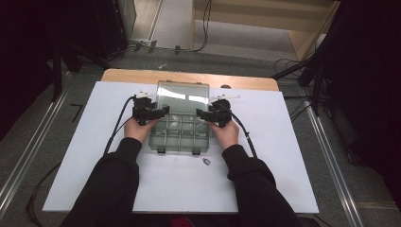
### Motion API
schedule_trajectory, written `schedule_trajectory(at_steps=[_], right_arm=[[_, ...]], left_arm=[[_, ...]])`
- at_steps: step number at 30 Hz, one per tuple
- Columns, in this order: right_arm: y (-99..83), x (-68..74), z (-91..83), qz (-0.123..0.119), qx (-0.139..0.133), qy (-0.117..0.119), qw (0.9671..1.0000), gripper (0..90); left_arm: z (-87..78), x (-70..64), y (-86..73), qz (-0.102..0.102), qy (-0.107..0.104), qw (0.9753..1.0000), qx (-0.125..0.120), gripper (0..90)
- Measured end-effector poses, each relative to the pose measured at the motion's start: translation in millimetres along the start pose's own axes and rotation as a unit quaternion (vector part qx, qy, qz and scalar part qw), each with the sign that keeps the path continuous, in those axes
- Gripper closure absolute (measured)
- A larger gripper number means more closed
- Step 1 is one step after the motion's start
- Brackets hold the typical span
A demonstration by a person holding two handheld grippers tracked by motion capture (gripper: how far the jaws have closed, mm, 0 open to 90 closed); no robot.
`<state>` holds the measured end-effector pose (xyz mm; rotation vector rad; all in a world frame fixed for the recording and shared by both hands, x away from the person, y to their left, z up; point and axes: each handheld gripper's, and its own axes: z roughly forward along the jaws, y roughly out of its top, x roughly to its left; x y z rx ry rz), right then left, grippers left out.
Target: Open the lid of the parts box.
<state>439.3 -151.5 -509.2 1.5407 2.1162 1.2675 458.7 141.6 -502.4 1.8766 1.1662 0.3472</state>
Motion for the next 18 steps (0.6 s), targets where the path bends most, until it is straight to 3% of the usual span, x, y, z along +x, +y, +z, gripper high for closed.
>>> schedule_trajectory(at_steps=[12, 18], right_arm=[[0.5, -0.8, -0.1, 0.001, 0.002, -0.002, 1.0, 34.7], [0.8, -1.5, -1.6, -0.002, 0.004, -0.001, 1.0, 34.8]], left_arm=[[-0.9, 1.6, 0.8, -0.013, 0.001, 0.9999, 0.01, 36.3], [-2.8, 2.5, 1.5, -0.007, 0.007, 0.9999, 0.011, 36.4]])
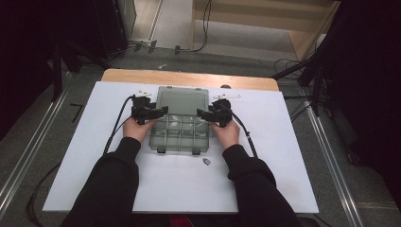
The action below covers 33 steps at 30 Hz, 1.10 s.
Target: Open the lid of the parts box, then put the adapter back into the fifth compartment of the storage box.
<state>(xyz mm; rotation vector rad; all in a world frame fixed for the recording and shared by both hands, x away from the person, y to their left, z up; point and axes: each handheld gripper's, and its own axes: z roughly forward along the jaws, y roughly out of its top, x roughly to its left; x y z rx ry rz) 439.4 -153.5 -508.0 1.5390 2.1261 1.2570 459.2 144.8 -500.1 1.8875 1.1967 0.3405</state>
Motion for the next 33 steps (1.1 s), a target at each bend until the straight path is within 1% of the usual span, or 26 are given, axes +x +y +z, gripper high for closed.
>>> schedule_trajectory(at_steps=[3, 4, 6, 7, 9, 11, 12, 13, 14, 16, 18, 20, 24, 27, 29, 33], right_arm=[[1.4, 2.9, -3.0, -0.006, -0.002, 0.0, 1.0, 34.8], [2.2, 3.6, -5.3, -0.008, -0.003, 0.003, 1.0, 34.7], [4.4, 5.3, -11.1, -0.01, -0.007, 0.01, 0.9999, 34.7], [5.2, 6.1, -13.1, -0.011, -0.008, 0.013, 0.9998, 34.7], [7.0, 8.3, -19.1, -0.019, -0.007, 0.019, 0.9996, 34.5], [8.3, 10.6, -25.1, -0.025, -0.005, 0.034, 0.9991, 32.1], [8.9, 11.7, -27.8, -0.033, -0.002, 0.043, 0.9986, 30.3], [9.6, 13.1, -30.5, -0.037, 0.002, 0.048, 0.9981, 29.9], [9.9, 14.4, -32.8, -0.04, 0.004, 0.054, 0.9977, 29.7], [10.1, 17.6, -37.7, -0.046, 0.006, 0.062, 0.997, 28.7], [9.4, 20.1, -42.7, -0.052, 0.009, 0.071, 0.9961, 27.9], [7.8, 22.1, -48.0, -0.057, 0.012, 0.079, 0.9952, 27.3], [4.2, 25.1, -55.7, -0.068, 0.023, 0.085, 0.9938, 27.3], [1.7, 27.0, -60.4, -0.076, 0.025, 0.09, 0.9927, 27.3], [0.5, 27.6, -62.8, -0.084, 0.023, 0.092, 0.992, 27.3], [-2.0, 26.9, -66.6, -0.085, 0.022, 0.103, 0.9907, 27.4]], left_arm=[[-2.2, -1.2, 1.1, 0.008, 0.001, 1.0, -0.004, 36.4], [-4.6, -1.0, 2.4, 0.009, -0.002, 0.9999, -0.007, 36.4], [-8.9, -0.1, 4.8, 0.008, -0.004, 0.9999, -0.012, 36.3], [-11.4, 0.2, 6.0, 0.004, -0.006, 0.9999, -0.014, 36.3], [-16.1, 1.2, 8.2, -0.003, -0.017, 0.9997, -0.016, 36.2], [-20.2, 1.3, 9.8, -0.006, -0.027, 0.9995, -0.015, 35.8], [-21.8, 1.0, 10.5, -0.009, -0.032, 0.9993, -0.015, 32.7], [-23.6, 0.9, 11.1, -0.011, -0.035, 0.9993, -0.012, 32.2], [-25.8, 0.8, 11.7, -0.008, -0.042, 0.999, -0.009, 32.2], [-28.3, -0.2, 12.4, -0.007, -0.049, 0.9987, -0.006, 32.1], [-30.9, -2.6, 13.2, -0.005, -0.057, 0.9983, 0.002, 30.6], [-33.4, -4.4, 13.7, 0.001, -0.062, 0.9981, 0.007, 29.5], [-40.6, -10.9, 14.9, 0.013, -0.076, 0.9969, 0.014, 29.5], [-46.9, -15.7, 15.9, 0.024, -0.087, 0.9957, 0.019, 29.5], [-51.3, -18.9, 16.2, 0.034, -0.09, 0.995, 0.025, 29.5], [-57.9, -22.6, 15.7, 0.039, -0.105, 0.9933, 0.026, 29.5]])
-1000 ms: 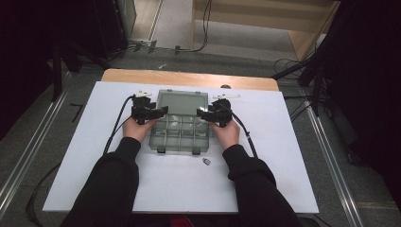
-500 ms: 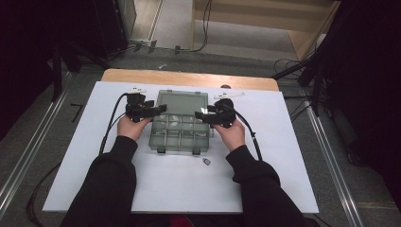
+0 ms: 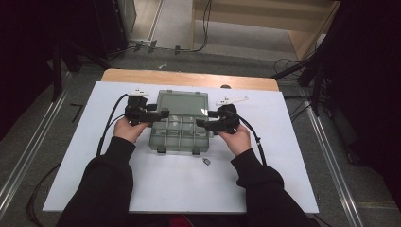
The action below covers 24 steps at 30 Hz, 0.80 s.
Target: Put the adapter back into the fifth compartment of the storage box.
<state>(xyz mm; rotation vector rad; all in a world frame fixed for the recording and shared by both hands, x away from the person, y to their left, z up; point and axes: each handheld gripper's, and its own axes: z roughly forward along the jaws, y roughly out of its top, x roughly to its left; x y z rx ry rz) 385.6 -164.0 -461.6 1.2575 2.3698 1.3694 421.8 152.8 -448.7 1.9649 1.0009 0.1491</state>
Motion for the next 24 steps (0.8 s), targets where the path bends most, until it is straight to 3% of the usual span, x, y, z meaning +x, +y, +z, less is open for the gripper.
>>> schedule_trajectory(at_steps=[11, 17, 24], right_arm=[[-7.2, 7.9, -18.2, -0.006, 0.004, 0.023, 0.9997, 27.5], [-16.2, 12.7, -29.6, -0.013, 0.002, 0.023, 0.9996, 27.4], [-20.8, 18.2, -38.8, -0.02, 0.006, 0.031, 0.9993, 27.4]], left_arm=[[-13.4, -12.7, -1.6, 0.005, -0.042, 0.9991, -0.002, 29.5], [-18.8, -22.4, -6.6, 0.02, -0.047, 0.9987, 0.004, 29.6], [-26.2, -29.2, -13.0, 0.023, -0.061, 0.9979, 0.002, 29.6]])
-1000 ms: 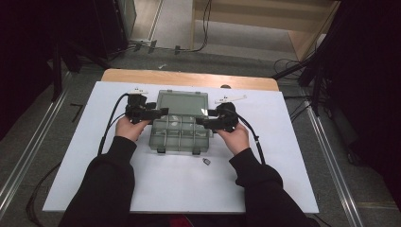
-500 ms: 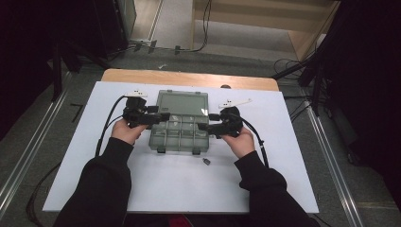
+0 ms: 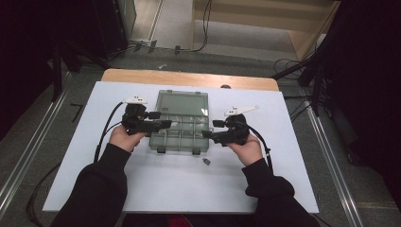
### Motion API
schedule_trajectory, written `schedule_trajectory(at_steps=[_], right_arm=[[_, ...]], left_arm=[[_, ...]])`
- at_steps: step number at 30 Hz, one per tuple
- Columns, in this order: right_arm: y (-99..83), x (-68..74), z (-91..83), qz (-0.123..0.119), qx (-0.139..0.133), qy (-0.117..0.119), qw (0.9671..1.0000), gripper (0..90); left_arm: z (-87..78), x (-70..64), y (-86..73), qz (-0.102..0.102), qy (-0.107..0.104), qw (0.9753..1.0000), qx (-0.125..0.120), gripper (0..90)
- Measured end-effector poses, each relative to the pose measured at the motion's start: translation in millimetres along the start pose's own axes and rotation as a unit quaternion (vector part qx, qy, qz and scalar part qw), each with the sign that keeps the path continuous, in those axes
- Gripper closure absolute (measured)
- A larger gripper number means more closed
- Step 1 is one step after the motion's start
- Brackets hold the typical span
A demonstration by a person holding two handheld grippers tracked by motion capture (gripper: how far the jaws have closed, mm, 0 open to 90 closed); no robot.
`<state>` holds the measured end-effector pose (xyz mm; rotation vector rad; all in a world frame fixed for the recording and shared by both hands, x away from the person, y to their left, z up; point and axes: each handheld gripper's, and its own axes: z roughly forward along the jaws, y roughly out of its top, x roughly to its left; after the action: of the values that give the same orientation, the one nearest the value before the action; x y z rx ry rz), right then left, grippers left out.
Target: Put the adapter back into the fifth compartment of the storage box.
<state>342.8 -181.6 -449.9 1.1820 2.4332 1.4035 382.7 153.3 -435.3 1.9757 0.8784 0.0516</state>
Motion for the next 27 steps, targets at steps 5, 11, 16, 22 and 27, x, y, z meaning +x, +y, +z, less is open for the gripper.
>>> schedule_trajectory(at_steps=[5, 11, 16, 22, 27], right_arm=[[-1.8, 4.8, -1.7, -0.007, 0.007, 0.005, 0.9999, 27.5], [-5.7, 9.1, -4.5, -0.012, 0.008, 0.008, 0.9999, 27.4], [-8.8, 11.1, -8.2, -0.015, 0.007, 0.011, 0.9998, 27.5], [-15.4, 12.3, -11.4, -0.018, 0.009, 0.01, 0.9997, 27.5], [-22.2, 11.6, -14.1, -0.015, 0.008, 0.014, 0.9998, 27.4]], left_arm=[[-3.8, -4.8, -5.5, 0.007, -0.001, 1.0, 0.002, 29.6], [-10.0, -10.4, -14.5, 0.011, -0.006, 0.9999, 0.005, 29.5], [-13.5, -15.8, -22.3, 0.016, -0.009, 0.9998, 0.006, 29.5], [-16.2, -21.3, -29.7, 0.023, -0.007, 0.9997, 0.007, 29.6], [-18.9, -24.9, -36.1, 0.02, -0.01, 0.9997, 0.012, 29.6]])
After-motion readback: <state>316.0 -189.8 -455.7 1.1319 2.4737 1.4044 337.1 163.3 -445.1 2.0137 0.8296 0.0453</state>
